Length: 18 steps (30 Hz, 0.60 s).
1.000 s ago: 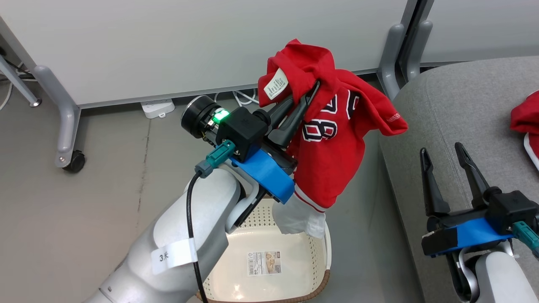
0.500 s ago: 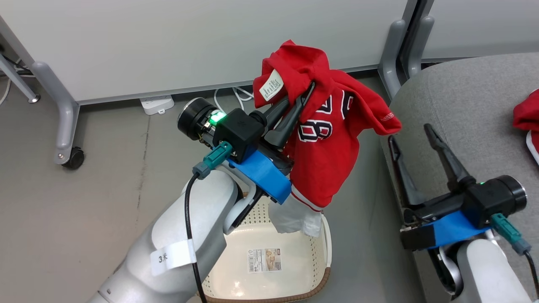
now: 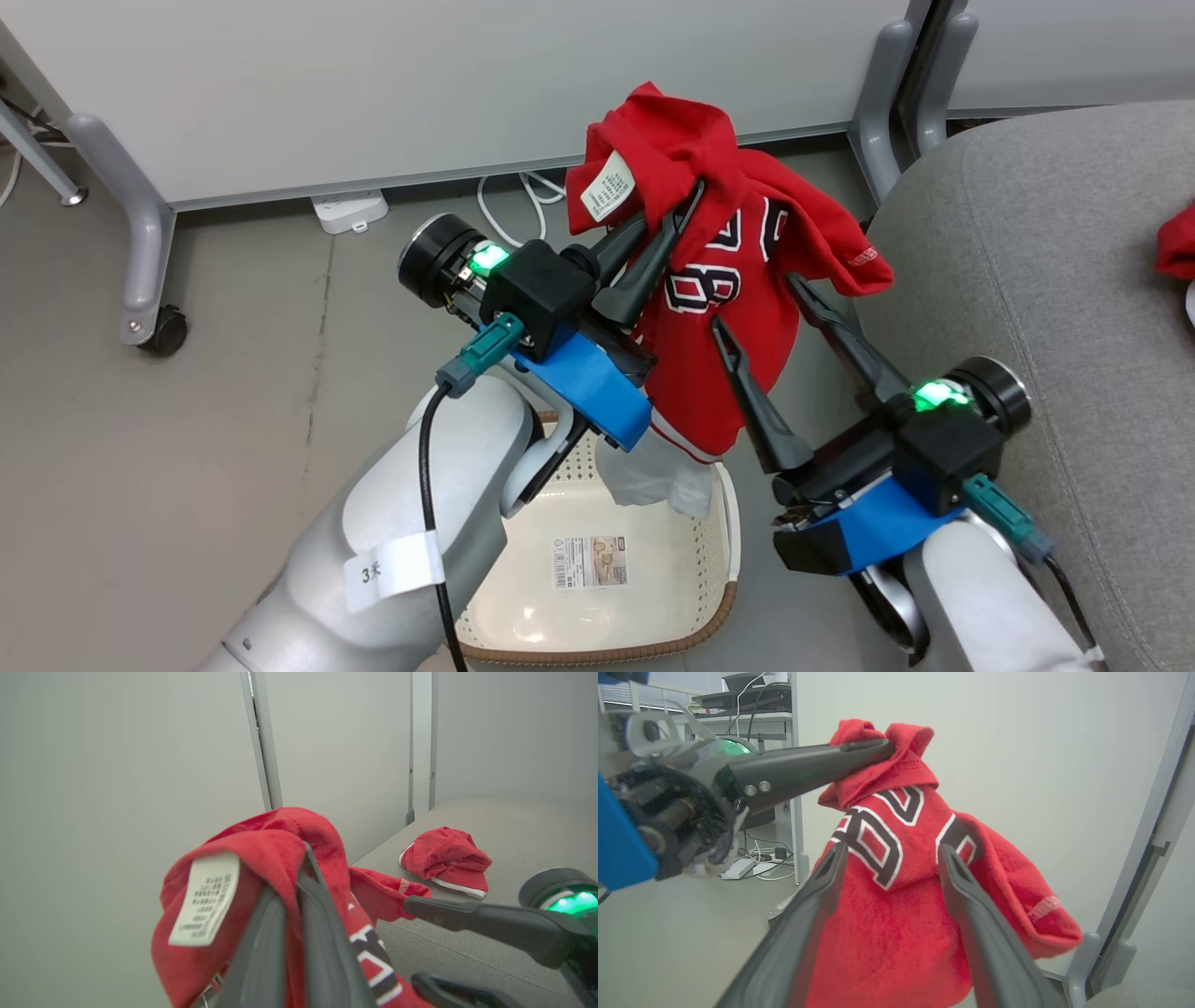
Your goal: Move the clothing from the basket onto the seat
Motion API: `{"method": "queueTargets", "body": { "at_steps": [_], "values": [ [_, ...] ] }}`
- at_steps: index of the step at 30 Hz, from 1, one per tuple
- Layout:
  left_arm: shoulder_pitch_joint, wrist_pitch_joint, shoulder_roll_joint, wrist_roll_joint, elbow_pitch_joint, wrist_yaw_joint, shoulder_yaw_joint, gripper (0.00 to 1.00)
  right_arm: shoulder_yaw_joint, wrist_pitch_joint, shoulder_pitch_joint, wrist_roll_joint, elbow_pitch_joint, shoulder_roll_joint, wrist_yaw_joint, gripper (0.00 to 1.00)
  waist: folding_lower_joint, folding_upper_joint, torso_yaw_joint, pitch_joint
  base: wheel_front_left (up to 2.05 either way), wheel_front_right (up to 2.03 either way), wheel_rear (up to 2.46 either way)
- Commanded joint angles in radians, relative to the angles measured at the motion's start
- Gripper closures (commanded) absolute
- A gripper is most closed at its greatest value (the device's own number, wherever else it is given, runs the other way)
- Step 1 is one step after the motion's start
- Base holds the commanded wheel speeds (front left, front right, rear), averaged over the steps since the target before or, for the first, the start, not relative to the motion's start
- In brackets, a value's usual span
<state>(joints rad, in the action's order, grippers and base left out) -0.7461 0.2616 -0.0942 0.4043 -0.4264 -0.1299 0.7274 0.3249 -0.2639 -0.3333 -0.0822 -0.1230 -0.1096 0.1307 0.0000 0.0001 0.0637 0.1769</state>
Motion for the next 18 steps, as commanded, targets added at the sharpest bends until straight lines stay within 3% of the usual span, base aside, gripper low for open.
{"method": "queueTargets", "body": {
  "at_steps": [1, 11, 18],
  "values": [
    [-0.015, 0.005, 0.0, -0.003, -0.002, -0.001, 0.002, 1.0, 0.012, -0.001, -0.015, -0.005, -0.006, 0.005, 0.0, 0.0, 0.0, -0.0001, 0.003, 0.004, 0.0, 0.0, 0.0],
    [-0.036, 0.005, 0.015, -0.01, 0.005, -0.001, 0.011, 1.0, 0.066, -0.001, -0.087, -0.002, -0.093, 0.041, 0.0, 0.0, 0.0, -0.0001, 0.018, 0.032, 0.0, 0.0, 0.0],
    [-0.039, 0.005, 0.024, -0.019, 0.013, -0.001, 0.012, 1.0, 0.022, -0.001, -0.136, 0.062, -0.155, 0.057, 0.0, 0.0, 0.0, -0.0001, 0.026, 0.046, 0.0, 0.0, 0.0]
  ]
}}
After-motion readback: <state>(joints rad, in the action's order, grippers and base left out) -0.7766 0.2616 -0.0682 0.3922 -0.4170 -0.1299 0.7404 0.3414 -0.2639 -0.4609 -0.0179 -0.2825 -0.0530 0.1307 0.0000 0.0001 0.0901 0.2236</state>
